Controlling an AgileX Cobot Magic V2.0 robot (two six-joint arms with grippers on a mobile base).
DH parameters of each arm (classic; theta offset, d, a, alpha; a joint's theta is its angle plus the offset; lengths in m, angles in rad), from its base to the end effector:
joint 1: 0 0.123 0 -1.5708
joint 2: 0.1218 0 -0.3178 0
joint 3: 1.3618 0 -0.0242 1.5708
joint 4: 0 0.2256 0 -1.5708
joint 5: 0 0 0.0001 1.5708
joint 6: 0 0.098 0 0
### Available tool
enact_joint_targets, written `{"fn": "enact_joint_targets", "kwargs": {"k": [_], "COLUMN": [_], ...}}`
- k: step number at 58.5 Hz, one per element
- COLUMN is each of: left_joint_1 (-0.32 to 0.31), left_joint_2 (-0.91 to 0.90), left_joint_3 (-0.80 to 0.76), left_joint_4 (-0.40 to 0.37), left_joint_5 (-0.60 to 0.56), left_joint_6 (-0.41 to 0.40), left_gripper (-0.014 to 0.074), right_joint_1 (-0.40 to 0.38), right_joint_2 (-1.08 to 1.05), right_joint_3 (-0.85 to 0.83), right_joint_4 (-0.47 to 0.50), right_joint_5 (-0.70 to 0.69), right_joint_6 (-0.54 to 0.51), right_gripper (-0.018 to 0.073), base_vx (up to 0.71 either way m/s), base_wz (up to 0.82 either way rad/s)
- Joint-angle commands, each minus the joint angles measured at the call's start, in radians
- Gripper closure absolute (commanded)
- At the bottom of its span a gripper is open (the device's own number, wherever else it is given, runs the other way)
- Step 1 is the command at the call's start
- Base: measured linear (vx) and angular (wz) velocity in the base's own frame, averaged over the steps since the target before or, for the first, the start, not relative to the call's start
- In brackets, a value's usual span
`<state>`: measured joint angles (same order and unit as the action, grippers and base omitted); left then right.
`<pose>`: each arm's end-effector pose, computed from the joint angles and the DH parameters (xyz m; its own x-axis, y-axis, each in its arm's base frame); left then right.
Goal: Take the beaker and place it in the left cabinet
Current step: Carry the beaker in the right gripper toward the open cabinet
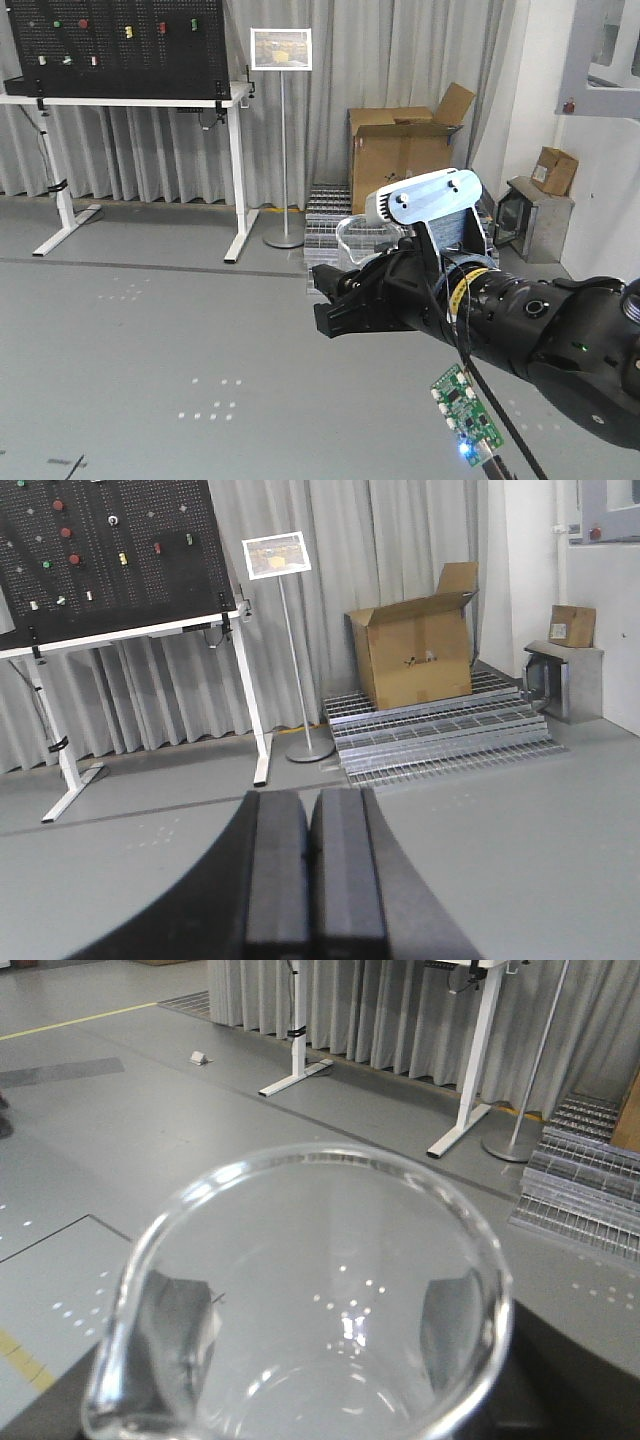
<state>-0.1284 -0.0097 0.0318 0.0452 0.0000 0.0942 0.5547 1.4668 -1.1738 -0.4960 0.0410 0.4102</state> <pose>0.0055 -0.0007 0.2037 0.0817 0.1296 -0.9882 0.1178 0.9833 0.1387 0.2786 0.1703 0.3948 -0.1593 -0.1991 -0.9670 -0.5260 0.8460 -0.0875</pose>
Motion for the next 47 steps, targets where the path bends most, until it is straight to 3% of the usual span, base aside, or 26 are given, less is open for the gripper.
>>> {"fn": "enact_joint_targets", "kwargs": {"k": [1,47], "left_joint_1": [-0.001,-0.001], "left_joint_2": [-0.019,-0.019], "left_joint_3": [0.016,0.016], "left_joint_4": [-0.003,-0.003], "left_joint_5": [-0.075,-0.075], "left_joint_6": [-0.003,-0.003], "left_gripper": [0.0595,0.0595], "right_joint_1": [-0.004,-0.004], "right_joint_2": [-0.038,-0.038], "right_joint_3": [-0.034,-0.034], "right_joint_4": [-0.006,-0.006], "right_joint_5": [-0.076,-0.077], "right_joint_6": [0.001,0.001], "right_gripper": [0.0568,0.0568], "base_vx": [0.72,0.68], "base_wz": [-0.05,-0.05]}}
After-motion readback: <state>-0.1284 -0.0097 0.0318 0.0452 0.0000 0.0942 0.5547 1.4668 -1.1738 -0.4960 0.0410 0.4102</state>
